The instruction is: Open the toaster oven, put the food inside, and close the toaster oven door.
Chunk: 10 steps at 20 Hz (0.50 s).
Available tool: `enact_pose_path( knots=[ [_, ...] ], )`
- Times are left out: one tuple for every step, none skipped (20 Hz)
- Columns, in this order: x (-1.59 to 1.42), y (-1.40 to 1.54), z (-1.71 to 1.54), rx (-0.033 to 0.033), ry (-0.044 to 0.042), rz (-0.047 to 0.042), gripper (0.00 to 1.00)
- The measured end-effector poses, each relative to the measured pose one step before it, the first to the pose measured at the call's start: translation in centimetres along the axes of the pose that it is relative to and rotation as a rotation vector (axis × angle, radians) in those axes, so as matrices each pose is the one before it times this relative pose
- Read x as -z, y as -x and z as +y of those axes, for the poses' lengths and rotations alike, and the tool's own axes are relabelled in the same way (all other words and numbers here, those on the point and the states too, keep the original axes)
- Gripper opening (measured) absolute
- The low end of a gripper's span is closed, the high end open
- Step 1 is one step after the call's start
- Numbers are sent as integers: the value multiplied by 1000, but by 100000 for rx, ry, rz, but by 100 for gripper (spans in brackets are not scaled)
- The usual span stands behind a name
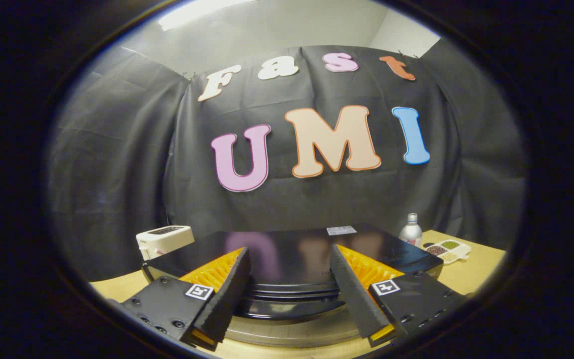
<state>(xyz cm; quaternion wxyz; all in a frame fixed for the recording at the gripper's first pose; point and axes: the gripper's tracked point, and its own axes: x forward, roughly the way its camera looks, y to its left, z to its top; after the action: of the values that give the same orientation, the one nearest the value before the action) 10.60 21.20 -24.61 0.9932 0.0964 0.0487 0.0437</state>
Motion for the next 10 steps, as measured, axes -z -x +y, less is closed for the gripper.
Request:
enact_pose_path(
  knots=[
    [-10,370,290,-607,-153,-855,100],
    [17,510,236,-777,-189,-677,100],
    [89,485,98,-456,-145,-342,99],
    [97,428,-8,-241,-114,-66,99],
    [31,433,0,-150,-355,191,99],
    [-2,427,49,-239,606,248,99],
    [74,566,57,10,493,679,99],
    [65,619,29,43,114,850,99],
    [176,636,62,73,420,629,99],
    [143,872,76,106,701,656,99]
  ],
)
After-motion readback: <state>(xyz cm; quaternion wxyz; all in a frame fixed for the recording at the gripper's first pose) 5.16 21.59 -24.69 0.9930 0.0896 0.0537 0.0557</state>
